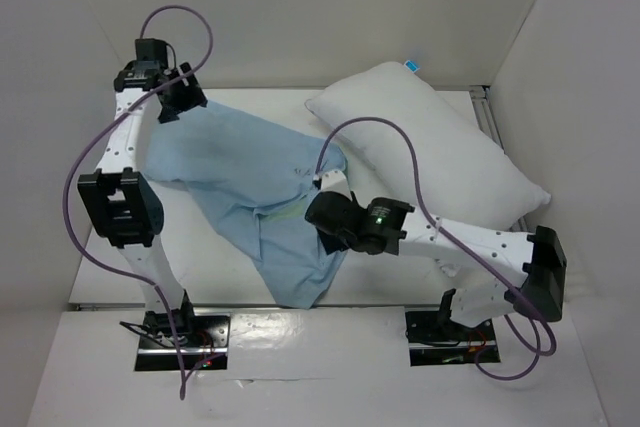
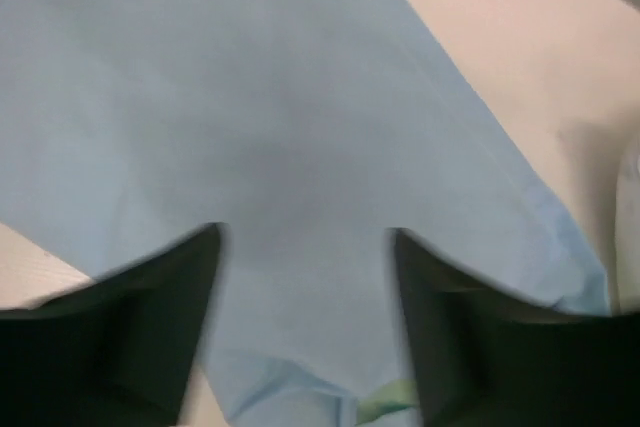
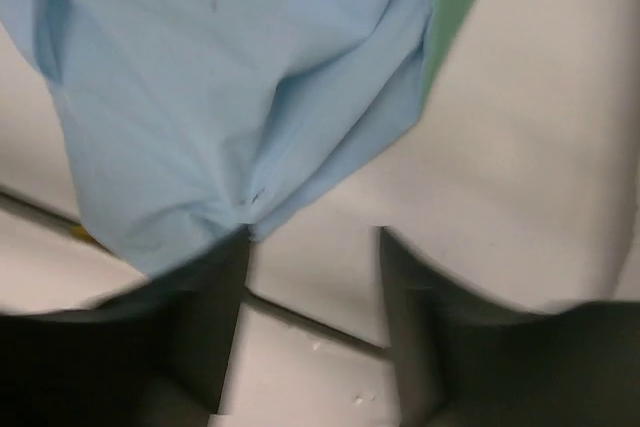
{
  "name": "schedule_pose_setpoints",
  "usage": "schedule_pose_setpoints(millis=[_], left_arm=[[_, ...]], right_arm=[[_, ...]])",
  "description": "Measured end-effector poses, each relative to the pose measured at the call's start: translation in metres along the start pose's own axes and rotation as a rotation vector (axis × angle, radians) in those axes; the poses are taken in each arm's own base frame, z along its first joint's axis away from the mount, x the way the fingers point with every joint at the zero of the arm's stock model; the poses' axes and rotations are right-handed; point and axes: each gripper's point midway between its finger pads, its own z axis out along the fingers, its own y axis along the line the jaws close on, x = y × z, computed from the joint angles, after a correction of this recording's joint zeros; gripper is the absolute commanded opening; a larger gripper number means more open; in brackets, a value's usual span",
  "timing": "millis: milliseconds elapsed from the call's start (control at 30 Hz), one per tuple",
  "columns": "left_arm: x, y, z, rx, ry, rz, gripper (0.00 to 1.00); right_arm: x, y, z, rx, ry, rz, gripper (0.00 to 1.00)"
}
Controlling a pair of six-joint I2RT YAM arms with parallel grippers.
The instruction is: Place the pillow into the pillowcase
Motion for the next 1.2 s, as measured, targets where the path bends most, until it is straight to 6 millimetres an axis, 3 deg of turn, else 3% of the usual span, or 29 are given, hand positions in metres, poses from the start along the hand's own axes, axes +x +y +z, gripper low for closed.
schedule_pose_setpoints(millis=[100,133,167,200,233,267,333,367,467,500,567,700,867,933,1033,1133,1200], left_arm=[[0.032,-0.054,-0.031,0.095,0.006,0.137,0.25],[0.044,-0.070,-0.038,0.127,0.014,0.182,0.13],[0.058,-0.088,-0.044,0.166,0.027,0.229,0.13],[0.074,-0.104,-0.047,0.199,0.047,0.278,0.13],[0.091,-0.117,-0.049,0.230,0.075,0.317,0.17],[0.110,-0.128,-0.049,0.256,0.111,0.353,0.34],[0.150,-0.134,-0.045,0.269,0.195,0.410,0.52],[0.168,-0.132,-0.042,0.267,0.238,0.434,0.59],[0.220,-0.119,-0.036,0.239,0.369,0.483,0.58],[0.225,-0.116,-0.036,0.233,0.384,0.489,0.58],[0.248,-0.112,-0.034,0.220,0.424,0.526,0.56],[0.289,-0.108,-0.034,0.215,0.492,0.581,0.65],[0.307,-0.120,-0.035,0.230,0.492,0.592,0.66],[0.303,-0.120,-0.029,0.216,0.480,0.572,0.66],[0.292,-0.112,-0.022,0.186,0.463,0.533,0.65],[0.277,-0.103,-0.019,0.161,0.437,0.492,0.65],[0.269,-0.096,-0.018,0.146,0.425,0.472,0.65]], right_arm=[[-0.040,-0.019,-0.010,0.034,-0.085,0.132,0.02],[-0.052,-0.030,-0.008,0.057,-0.103,0.180,0.00],[-0.060,-0.043,-0.004,0.083,-0.113,0.231,0.00],[-0.066,-0.054,0.002,0.106,-0.116,0.274,0.00],[-0.070,-0.065,0.010,0.133,-0.113,0.303,0.20],[-0.072,-0.073,0.020,0.154,-0.104,0.330,0.32],[-0.071,-0.080,0.043,0.182,-0.064,0.343,0.48],[-0.069,-0.080,0.058,0.190,-0.037,0.339,0.65],[-0.063,-0.074,0.085,0.204,0.027,0.305,0.74],[-0.063,-0.072,0.090,0.201,0.037,0.299,0.74],[-0.064,-0.073,0.093,0.198,0.040,0.295,0.72],[-0.077,-0.089,0.087,0.176,-0.004,0.351,0.69],[-0.081,-0.107,0.087,0.124,-0.059,0.436,0.69],[-0.080,-0.099,0.097,0.097,-0.045,0.432,0.80],[-0.078,-0.086,0.125,0.079,-0.012,0.418,0.90],[-0.071,-0.078,0.154,0.075,0.016,0.420,0.90],[-0.067,-0.077,0.168,0.093,0.029,0.444,0.82]])
